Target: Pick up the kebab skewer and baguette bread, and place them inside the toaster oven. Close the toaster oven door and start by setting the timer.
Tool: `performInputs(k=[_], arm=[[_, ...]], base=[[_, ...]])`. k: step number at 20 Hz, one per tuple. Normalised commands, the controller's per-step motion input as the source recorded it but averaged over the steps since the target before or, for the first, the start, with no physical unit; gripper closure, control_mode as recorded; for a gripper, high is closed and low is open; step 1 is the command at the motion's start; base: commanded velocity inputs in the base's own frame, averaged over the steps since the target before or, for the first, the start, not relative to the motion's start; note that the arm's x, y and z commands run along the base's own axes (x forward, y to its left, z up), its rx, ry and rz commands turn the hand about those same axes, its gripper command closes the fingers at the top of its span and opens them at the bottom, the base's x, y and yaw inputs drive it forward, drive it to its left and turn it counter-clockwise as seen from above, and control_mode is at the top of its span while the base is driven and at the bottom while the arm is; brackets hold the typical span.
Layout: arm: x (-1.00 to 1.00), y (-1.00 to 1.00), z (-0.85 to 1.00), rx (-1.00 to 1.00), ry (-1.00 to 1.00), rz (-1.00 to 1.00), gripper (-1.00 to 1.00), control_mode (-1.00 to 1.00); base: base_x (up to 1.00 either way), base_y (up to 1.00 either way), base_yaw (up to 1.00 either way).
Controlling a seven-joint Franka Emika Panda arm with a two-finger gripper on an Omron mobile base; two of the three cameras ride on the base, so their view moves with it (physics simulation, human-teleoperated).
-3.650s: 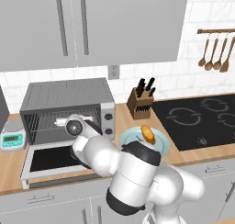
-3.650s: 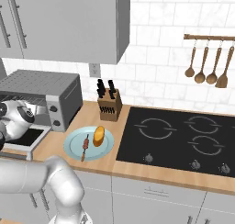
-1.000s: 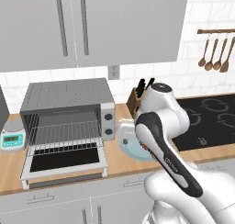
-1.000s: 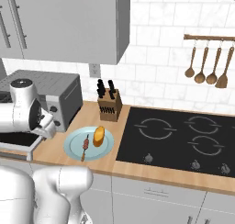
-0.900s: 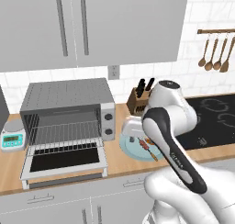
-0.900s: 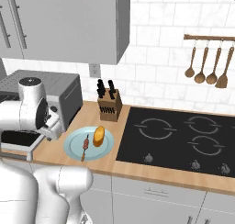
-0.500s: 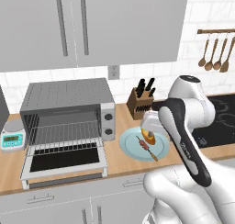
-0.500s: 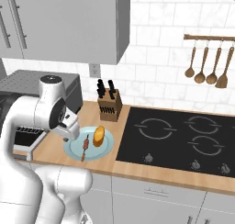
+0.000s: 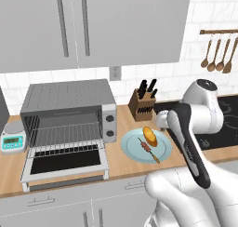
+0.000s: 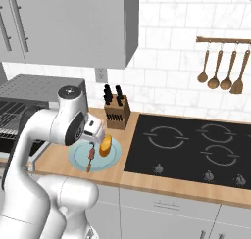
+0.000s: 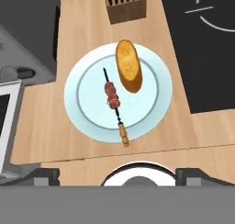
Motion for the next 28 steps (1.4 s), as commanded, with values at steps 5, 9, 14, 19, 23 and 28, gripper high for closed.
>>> performInputs(k=[5,9,14,19,23,28], arm=[[0.72,-0.33,-0.19,-0.01,-0.02,0.02,-1.00,-1.00],[0.45,0.09,-0.38,-0.18,0.01,0.00,-1.00,-1.00],[0.41,0.02,-0.36,-0.12,0.07,0.00,-1.00,-1.00],[0.66,0.00,-0.31,0.01,0.14,0.00,-1.00,-1.00],[0.54,0.00,-0.29,0.01,0.18,0.00,-1.00,-1.00],[0.58,0.00,-0.31,0.00,0.16,0.00,-1.00,-1.00]], base=[[0.00,0.00,0.00],[0.00,0.00,0.00],[0.00,0.00,0.00],[0.00,0.00,0.00],[0.00,0.00,0.00],[0.00,0.00,0.00]])
